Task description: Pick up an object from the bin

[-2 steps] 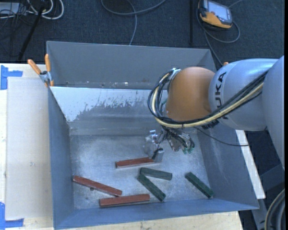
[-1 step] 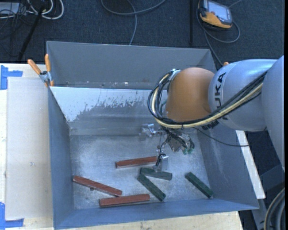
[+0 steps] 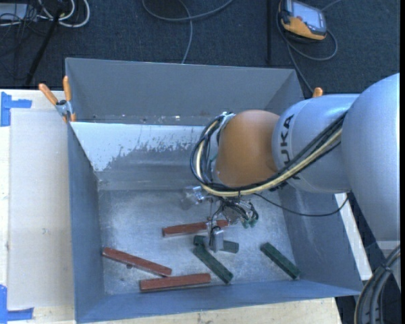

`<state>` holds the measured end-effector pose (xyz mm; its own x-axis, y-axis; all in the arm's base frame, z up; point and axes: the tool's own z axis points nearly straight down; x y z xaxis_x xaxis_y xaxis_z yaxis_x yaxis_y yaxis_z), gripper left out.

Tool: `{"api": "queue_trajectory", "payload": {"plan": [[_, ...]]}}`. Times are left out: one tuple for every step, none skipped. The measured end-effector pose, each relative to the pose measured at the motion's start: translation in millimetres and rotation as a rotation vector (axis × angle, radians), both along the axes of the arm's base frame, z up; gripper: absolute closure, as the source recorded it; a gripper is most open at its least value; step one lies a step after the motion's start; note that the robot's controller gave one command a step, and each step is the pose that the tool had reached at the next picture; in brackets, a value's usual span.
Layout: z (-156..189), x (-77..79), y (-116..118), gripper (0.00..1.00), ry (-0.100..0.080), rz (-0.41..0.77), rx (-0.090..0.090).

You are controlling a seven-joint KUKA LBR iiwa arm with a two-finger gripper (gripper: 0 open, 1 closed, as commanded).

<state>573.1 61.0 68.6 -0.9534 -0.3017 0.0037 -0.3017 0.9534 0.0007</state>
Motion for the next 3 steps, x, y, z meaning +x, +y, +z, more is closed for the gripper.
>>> {"api": "queue_trajectory", "payload": {"plan": [[4, 2.6, 0, 1.00, -0.008, -0.001, 0.001], [120, -16.2, 1, 1.00, -0.010, 0.217, 0.001], [116, -17.1, 1, 0.00, -0.004, 0.214, 0.002]]}}
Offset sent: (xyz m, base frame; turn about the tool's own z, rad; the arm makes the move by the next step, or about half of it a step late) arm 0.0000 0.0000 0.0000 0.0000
